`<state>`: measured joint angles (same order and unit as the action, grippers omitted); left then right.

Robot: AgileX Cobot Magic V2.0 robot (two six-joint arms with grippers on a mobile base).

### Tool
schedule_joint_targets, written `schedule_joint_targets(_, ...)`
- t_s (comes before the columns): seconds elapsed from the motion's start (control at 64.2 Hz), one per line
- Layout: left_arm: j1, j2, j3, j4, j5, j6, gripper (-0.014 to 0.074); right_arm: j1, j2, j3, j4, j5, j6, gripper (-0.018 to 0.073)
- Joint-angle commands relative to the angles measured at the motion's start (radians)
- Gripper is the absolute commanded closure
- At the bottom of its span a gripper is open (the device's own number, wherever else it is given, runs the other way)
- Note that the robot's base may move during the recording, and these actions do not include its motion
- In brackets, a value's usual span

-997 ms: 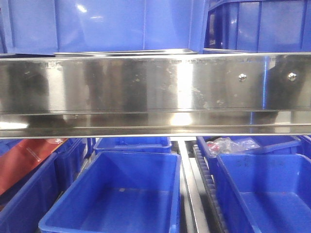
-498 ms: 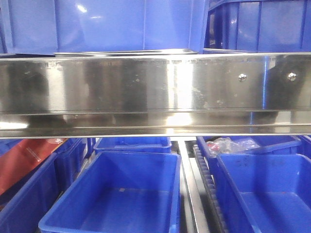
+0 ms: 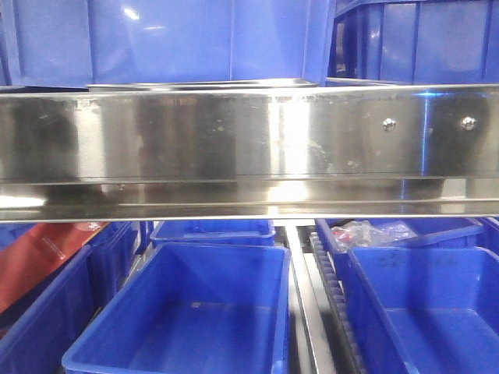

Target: Stack silver trays without gaps

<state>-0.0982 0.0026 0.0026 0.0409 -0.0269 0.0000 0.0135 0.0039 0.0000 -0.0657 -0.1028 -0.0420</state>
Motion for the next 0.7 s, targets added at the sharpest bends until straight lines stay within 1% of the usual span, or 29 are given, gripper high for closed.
schedule_joint_targets(0.0,-0.006,-0.003,-0.003,0.0,-0.017,0.0,0.0602,-0.001,-0.004,0.0,0.001,-0.031,-0.005,0.0629)
schedule_joint_targets(0.125,-0.006,-0.003,-0.003,0.0,-0.026,0.0,0.0602,-0.001,-0.004,0.0,0.001,-0.035,-0.005,0.0629)
schedule_joint_targets(0.187,-0.006,-0.003,-0.003,0.0,-0.063,0.0,0.0602,-0.001,-0.004,0.0,0.001,-0.041,-0.005,0.0629)
schedule_joint_targets(0.327,-0.006,-0.003,-0.003,-0.009,-0.2,0.0,0.0602,-0.001,-0.004,0.0,0.001,-0.193,-0.005,0.0629)
schedule_joint_targets(0.374,-0.006,-0.003,-0.011,-0.009,-0.217,0.0,0.0602,-0.001,-0.004,0.0,0.001,-0.248,0.03,0.0629)
schedule_joint_targets(0.389,-0.006,-0.003,-0.025,-0.012,-0.217,0.0,0.0602,-0.001,-0.004,0.0,0.001,-0.26,0.061,0.0629)
schedule_joint_targets(0.421,-0.006,-0.003,-0.047,-0.021,-0.198,-0.011,0.0602,-0.001,-0.004,0.0,0.001,-0.272,0.121,0.0629)
schedule_joint_targets(0.483,-0.006,-0.003,-0.121,-0.08,-0.091,-0.012,0.0602,-0.001,-0.004,-0.031,0.001,-0.23,0.2,0.0629)
schedule_joint_targets(0.514,-0.006,-0.003,-0.155,-0.105,-0.038,-0.012,0.0602,-0.001,-0.004,-0.066,0.001,-0.169,0.228,0.0629)
schedule_joint_targets(0.561,-0.006,-0.003,-0.222,-0.115,0.071,-0.012,0.0602,-0.001,-0.004,-0.128,0.001,-0.046,0.249,0.0629)
schedule_joint_targets(0.608,-0.006,0.005,-0.277,-0.115,0.148,-0.012,0.0602,-0.001,-0.004,-0.193,0.001,0.096,0.251,0.0629)
schedule_joint_targets(0.685,-0.006,0.044,-0.362,-0.09,0.252,-0.012,0.0602,-0.001,0.02,-0.289,0.001,0.253,0.251,0.0629)
